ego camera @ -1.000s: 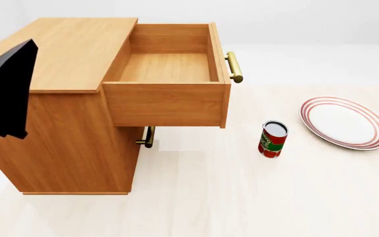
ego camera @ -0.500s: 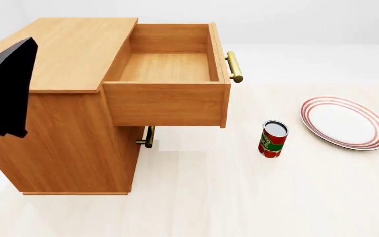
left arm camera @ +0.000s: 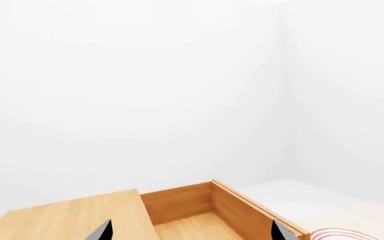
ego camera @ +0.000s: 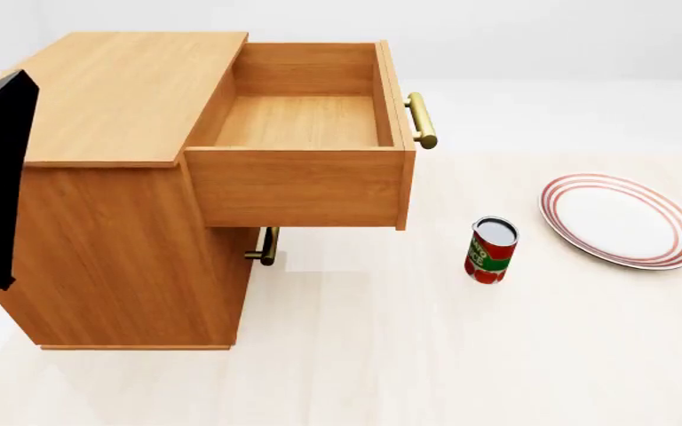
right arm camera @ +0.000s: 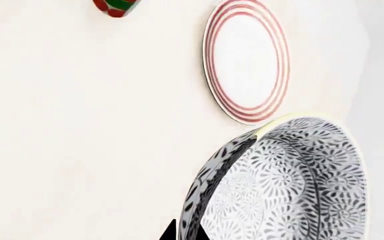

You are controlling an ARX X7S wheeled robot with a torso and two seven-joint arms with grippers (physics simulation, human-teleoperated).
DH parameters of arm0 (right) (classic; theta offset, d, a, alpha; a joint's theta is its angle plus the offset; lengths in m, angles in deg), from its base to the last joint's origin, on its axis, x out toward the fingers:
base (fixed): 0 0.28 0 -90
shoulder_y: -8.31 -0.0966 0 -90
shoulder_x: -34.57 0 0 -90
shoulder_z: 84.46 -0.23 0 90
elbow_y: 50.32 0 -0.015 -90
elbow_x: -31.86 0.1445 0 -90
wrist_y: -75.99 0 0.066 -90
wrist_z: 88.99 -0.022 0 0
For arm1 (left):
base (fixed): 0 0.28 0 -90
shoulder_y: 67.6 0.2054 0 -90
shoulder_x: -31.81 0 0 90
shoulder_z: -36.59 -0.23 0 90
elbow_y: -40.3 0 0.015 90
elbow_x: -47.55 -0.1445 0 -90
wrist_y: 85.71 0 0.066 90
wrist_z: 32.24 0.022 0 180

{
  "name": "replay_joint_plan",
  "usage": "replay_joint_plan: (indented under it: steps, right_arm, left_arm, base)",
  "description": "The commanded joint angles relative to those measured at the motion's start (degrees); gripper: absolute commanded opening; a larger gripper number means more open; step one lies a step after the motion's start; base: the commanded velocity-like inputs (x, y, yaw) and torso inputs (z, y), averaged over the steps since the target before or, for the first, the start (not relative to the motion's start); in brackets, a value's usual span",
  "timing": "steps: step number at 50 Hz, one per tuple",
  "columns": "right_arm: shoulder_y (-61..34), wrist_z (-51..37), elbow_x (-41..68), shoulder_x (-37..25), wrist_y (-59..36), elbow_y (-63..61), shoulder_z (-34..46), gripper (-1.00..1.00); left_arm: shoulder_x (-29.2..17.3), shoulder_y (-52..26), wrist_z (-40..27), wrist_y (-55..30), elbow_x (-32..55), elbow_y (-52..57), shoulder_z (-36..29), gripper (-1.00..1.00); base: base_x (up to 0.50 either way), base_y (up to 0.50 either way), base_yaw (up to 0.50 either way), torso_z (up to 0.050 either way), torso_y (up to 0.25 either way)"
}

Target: Put the bowl in the top drawer of the cabinet.

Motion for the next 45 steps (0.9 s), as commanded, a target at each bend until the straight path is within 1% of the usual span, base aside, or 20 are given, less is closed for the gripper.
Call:
replay_joint_plan:
  steps: [1,3,5,7,13,18,24,27,30,34,37,42,45]
  right_arm:
    - [-3.86,34.11,-29.14,14.19,9.68,7.98,-3.72,-1.0]
    - [-3.75,39.23,-33.49,16.09,13.72,11.83,-5.08,-1.0]
    - [-3.5,42.25,-36.07,18.12,17.69,15.71,-5.86,-1.0]
    - [-2.41,42.7,-37.24,20.85,22.69,20.34,-6.78,-1.0]
    - [-1.17,46.01,-39.32,25.31,37.28,32.06,-8.19,-1.0]
    - [-0.27,48.85,-39.25,28.62,44.78,38.92,-9.42,-1.0]
    - [-0.73,53.4,-39.91,34.58,53.35,50.07,-10.37,-1.0]
    - [-0.08,55.06,-40.17,39.24,58.3,58.45,-11.02,-1.0]
    - [1.03,56.51,-40.41,45.28,64.88,69.74,-11.8,-1.0]
    - [2.58,58.73,-40.14,55.65,77.14,89.78,-13.62,-1.0]
    - [2.9,58.8,-40.26,58.28,79.29,91.64,-15.53,-1.0]
    - [4.73,57.24,-42.45,61.9,79.83,91.68,-19.54,-1.0]
    - [5.91,56.27,-43.91,64.02,80.29,91.68,-22.5,-1.0]
  left_arm:
    - [-2.85,0.59,-2.58,2.64,5.71,2.36,3.37,1.0]
    - [-3.62,0.06,-2.88,3.43,6.39,2.76,3.1,1.0]
    - [-4.37,-0.58,-3.01,4.18,6.96,3.19,2.61,1.0]
    - [-4.83,-1.0,-2.92,4.53,7.21,3.38,2.26,1.0]
    - [-5.32,-2.25,-2.15,5.3,6.96,3.61,0.53,1.0]
    - [-5.72,-3.17,-1.65,5.75,6.54,3.48,-0.65,1.0]
    - [-6.07,-4.01,-1.22,6.13,6.14,3.47,-1.87,1.0]
    - [-6.21,-4.63,-0.89,6.31,5.58,3.3,-2.76,1.0]
    - [-6.38,-5.25,-0.56,6.52,5.18,3.15,-3.53,1.0]
    - [-6.11,-5.15,-0.42,6.32,4.87,3.03,-3.42,1.0]
    - [-6.06,-4.9,-0.51,6.21,5.06,3.03,-2.91,1.0]
    - [-5.7,-4.15,-0.65,5.67,5.23,3.04,-1.63,1.0]
    - [-5.49,-4.32,-0.24,5.54,4.75,2.83,-1.95,1.0]
  base:
    - [0.0,0.0,0.0,0.0,0.0]
    - [0.0,0.0,0.0,0.0,0.0]
    - [0.0,0.0,0.0,0.0,0.0]
    - [0.0,0.0,0.0,0.0,0.0]
    - [0.0,0.0,0.0,0.0,0.0]
    - [0.0,0.0,0.0,0.0,0.0]
    - [0.0,0.0,0.0,0.0,0.002]
    - [0.0,0.0,0.0,0.0,0.0]
    - [0.0,0.0,0.0,0.0,0.0]
    - [0.0,0.0,0.0,0.0,0.0]
    - [0.0,0.0,0.0,0.0,0.0]
    - [0.0,0.0,0.0,0.0,0.0]
    - [0.0,0.0,0.0,0.0,0.0]
